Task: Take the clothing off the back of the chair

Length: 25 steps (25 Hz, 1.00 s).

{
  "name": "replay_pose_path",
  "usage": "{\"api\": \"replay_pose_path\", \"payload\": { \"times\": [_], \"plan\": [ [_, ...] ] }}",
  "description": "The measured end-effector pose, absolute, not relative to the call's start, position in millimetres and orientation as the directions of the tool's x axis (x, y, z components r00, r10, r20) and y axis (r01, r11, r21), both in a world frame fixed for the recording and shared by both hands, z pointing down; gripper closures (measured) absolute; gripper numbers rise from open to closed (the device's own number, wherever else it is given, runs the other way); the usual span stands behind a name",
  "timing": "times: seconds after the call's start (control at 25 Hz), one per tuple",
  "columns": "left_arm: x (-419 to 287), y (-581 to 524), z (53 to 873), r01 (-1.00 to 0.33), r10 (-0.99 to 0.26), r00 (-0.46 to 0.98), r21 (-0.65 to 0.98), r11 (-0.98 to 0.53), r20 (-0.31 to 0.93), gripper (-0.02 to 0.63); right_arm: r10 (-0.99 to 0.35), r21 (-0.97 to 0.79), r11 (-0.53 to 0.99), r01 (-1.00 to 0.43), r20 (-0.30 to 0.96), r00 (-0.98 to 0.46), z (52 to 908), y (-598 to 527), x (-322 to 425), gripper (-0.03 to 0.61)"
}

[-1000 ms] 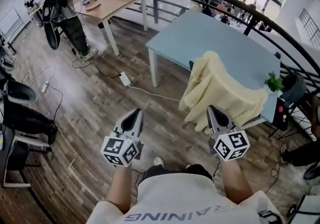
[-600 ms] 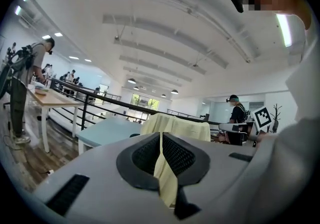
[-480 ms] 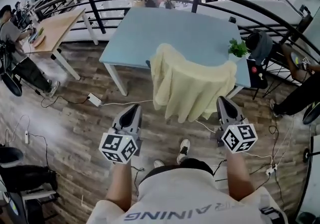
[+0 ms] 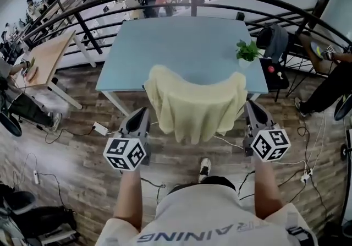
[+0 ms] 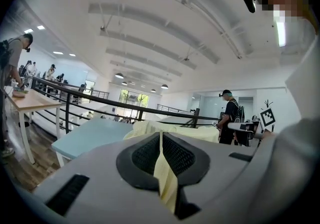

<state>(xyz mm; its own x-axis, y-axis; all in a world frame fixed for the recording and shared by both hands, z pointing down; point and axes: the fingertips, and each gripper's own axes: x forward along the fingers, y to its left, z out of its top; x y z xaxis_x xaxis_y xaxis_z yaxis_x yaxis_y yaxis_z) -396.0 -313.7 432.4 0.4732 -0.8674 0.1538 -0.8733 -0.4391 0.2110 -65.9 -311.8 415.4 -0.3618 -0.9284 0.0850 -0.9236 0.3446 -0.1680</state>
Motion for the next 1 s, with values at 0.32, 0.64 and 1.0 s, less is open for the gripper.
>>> {"api": "replay_pose_path", "payload": {
  "times": [0.32,0.64,1.0],
  "plan": [
    [-394.1,-405.1,418.3,-0.884,-0.868,0.459,0.196,-0.425,0.189,0.569,-0.902,-0.259,0.371,-0.892,0.127,-0.412,416.6,-382.4,-21.4,0.554],
    [-398.4,-485.6,444.2,-0.765,-0.709,0.626,0.433,-0.477,0.324,0.431,-0.793,-0.413,0.456,-0.789,0.214,-0.57,429.4,-437.4,-14.7,0.404],
    [-369.8,-531.8,476.5,-0.487,-0.428,0.858,0.719,-0.496,0.286,0.308,-0.589,-0.61,0.515,-0.602,0.259,-0.766,476.0,-461.1,-14.7,0.305]
  ]
}}
